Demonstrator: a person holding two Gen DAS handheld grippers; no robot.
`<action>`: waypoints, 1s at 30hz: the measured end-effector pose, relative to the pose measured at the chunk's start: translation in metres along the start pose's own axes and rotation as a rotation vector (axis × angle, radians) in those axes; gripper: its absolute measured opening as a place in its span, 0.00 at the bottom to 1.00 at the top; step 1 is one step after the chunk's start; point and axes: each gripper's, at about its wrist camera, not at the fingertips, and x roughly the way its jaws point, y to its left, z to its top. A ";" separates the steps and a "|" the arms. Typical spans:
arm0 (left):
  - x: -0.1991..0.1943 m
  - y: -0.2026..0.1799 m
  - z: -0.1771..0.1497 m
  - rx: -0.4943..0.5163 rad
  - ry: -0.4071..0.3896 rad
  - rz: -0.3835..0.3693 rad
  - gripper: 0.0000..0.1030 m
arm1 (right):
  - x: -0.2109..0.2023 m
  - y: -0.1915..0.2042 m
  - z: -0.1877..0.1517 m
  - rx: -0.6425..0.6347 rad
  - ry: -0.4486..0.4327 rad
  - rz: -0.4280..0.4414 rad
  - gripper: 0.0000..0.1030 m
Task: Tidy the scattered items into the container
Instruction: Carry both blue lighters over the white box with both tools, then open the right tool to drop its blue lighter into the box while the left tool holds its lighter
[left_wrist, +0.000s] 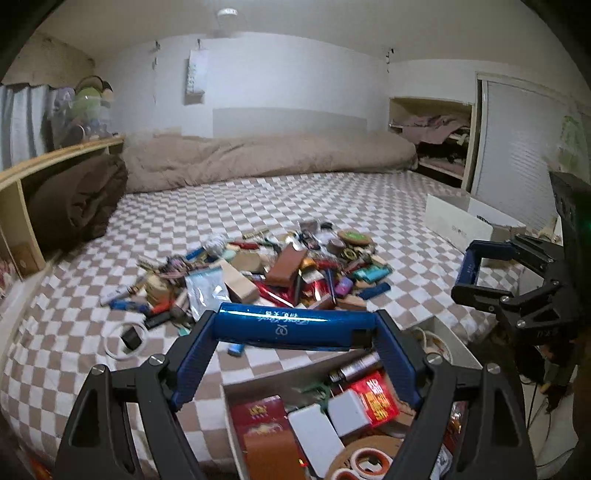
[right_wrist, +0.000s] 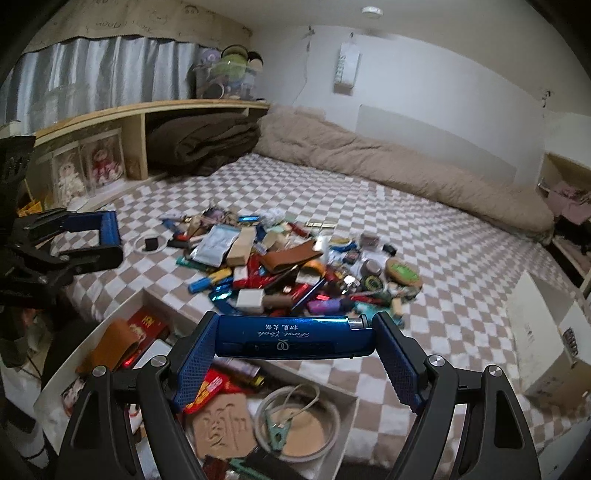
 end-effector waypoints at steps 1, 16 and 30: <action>0.002 -0.001 -0.003 -0.004 0.010 -0.012 0.81 | 0.001 0.001 -0.003 0.003 0.013 0.013 0.80; 0.013 0.006 -0.034 -0.064 0.064 -0.053 0.81 | 0.009 0.037 -0.056 0.012 0.216 0.128 0.80; 0.019 0.001 -0.058 -0.069 0.136 -0.069 0.81 | 0.025 0.073 -0.087 -0.431 0.454 0.219 0.80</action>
